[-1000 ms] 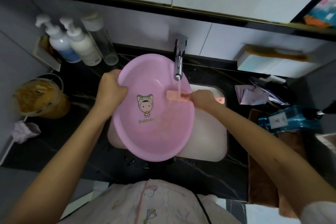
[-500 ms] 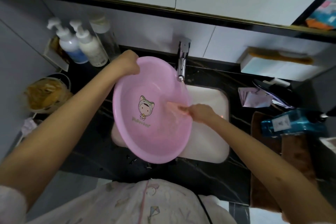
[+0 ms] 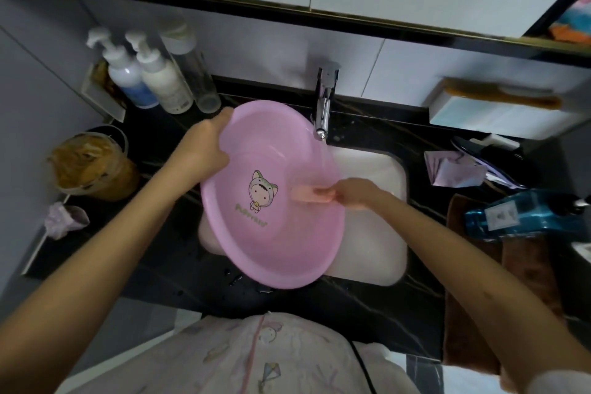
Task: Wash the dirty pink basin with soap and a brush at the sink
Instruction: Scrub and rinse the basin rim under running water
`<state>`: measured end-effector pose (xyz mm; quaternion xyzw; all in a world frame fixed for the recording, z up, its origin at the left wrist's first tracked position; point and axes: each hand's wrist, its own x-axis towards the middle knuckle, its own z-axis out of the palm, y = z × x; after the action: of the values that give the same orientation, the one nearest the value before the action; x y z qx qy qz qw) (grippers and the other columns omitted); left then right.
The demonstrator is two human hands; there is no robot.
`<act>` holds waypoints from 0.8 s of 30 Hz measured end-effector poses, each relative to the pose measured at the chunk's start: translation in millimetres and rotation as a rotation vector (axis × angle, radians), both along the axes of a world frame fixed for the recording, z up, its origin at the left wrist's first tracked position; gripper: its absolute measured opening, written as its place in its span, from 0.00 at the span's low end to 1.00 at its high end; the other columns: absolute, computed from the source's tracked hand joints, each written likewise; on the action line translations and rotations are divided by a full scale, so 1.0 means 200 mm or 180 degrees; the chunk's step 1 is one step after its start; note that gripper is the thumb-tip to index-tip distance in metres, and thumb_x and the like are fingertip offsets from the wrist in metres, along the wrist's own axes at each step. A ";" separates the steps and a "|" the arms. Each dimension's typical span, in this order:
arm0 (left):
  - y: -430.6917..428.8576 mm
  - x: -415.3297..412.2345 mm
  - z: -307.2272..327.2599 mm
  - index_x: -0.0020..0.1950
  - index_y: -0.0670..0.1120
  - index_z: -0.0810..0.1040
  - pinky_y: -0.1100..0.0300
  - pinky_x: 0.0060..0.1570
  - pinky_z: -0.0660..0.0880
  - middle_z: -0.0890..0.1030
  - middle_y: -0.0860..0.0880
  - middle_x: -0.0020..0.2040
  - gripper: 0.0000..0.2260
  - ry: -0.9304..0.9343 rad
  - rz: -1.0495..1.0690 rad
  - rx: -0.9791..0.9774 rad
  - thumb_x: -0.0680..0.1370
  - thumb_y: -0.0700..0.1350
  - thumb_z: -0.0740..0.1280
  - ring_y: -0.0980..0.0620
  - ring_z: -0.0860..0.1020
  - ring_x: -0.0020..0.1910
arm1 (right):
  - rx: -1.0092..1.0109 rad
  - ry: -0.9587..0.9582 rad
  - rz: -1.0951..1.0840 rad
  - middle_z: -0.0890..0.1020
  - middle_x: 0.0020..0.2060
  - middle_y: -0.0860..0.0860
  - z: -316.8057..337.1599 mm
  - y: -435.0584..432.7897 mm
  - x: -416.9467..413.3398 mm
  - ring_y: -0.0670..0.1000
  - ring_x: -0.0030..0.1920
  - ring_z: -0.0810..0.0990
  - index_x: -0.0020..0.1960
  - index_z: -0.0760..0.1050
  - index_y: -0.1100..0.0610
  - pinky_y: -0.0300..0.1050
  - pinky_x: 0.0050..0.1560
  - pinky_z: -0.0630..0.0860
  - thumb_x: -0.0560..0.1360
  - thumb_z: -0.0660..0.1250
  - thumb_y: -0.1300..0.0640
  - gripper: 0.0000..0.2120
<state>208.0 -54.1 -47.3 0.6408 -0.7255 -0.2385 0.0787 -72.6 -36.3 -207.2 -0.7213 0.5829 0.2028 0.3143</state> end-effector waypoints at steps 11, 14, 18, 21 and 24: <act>-0.40 -0.16 -0.06 0.63 0.41 0.76 0.54 0.47 0.77 0.80 0.42 0.51 0.29 0.0115 -0.0870 0.0925 0.64 0.24 0.61 0.47 0.77 0.46 | -0.1590 0.0846 0.0998 0.79 0.47 0.51 0.20 -0.26 -0.03 0.53 0.46 0.81 0.72 0.61 0.38 0.45 0.39 0.76 0.80 0.57 0.59 0.25; -0.42 -0.18 -0.07 0.64 0.42 0.76 0.54 0.47 0.77 0.80 0.41 0.52 0.30 0.0045 -0.0925 0.0893 0.64 0.24 0.61 0.47 0.77 0.47 | -0.0563 0.0597 0.0764 0.79 0.56 0.49 0.17 -0.22 -0.08 0.53 0.53 0.79 0.70 0.64 0.34 0.45 0.52 0.77 0.80 0.57 0.57 0.23; -0.42 -0.20 -0.09 0.67 0.43 0.73 0.56 0.50 0.76 0.79 0.42 0.58 0.32 -0.0001 -0.0933 0.0840 0.64 0.25 0.61 0.47 0.77 0.51 | -0.0444 0.0588 0.1020 0.79 0.57 0.48 0.15 -0.21 -0.09 0.53 0.53 0.79 0.69 0.64 0.33 0.44 0.51 0.76 0.80 0.56 0.57 0.23; -0.42 -0.22 -0.08 0.70 0.43 0.70 0.60 0.51 0.74 0.76 0.45 0.64 0.33 -0.0016 -0.0895 0.0824 0.65 0.25 0.60 0.46 0.76 0.57 | -0.1214 0.0816 0.1078 0.81 0.44 0.48 0.13 -0.24 -0.08 0.51 0.41 0.81 0.70 0.61 0.33 0.42 0.38 0.77 0.79 0.58 0.58 0.26; -0.42 -0.22 -0.08 0.72 0.43 0.67 0.63 0.53 0.70 0.71 0.46 0.69 0.35 -0.0070 -0.0887 0.0830 0.66 0.25 0.61 0.46 0.74 0.62 | -0.1088 0.0939 0.1163 0.78 0.41 0.48 0.16 -0.25 -0.05 0.50 0.38 0.78 0.71 0.61 0.37 0.41 0.35 0.72 0.79 0.59 0.60 0.26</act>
<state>164.8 -139.0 -64.2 0.5415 -0.7710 -0.3320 -0.0467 -81.6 -87.2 -175.6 -0.8196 0.5084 0.2577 0.0583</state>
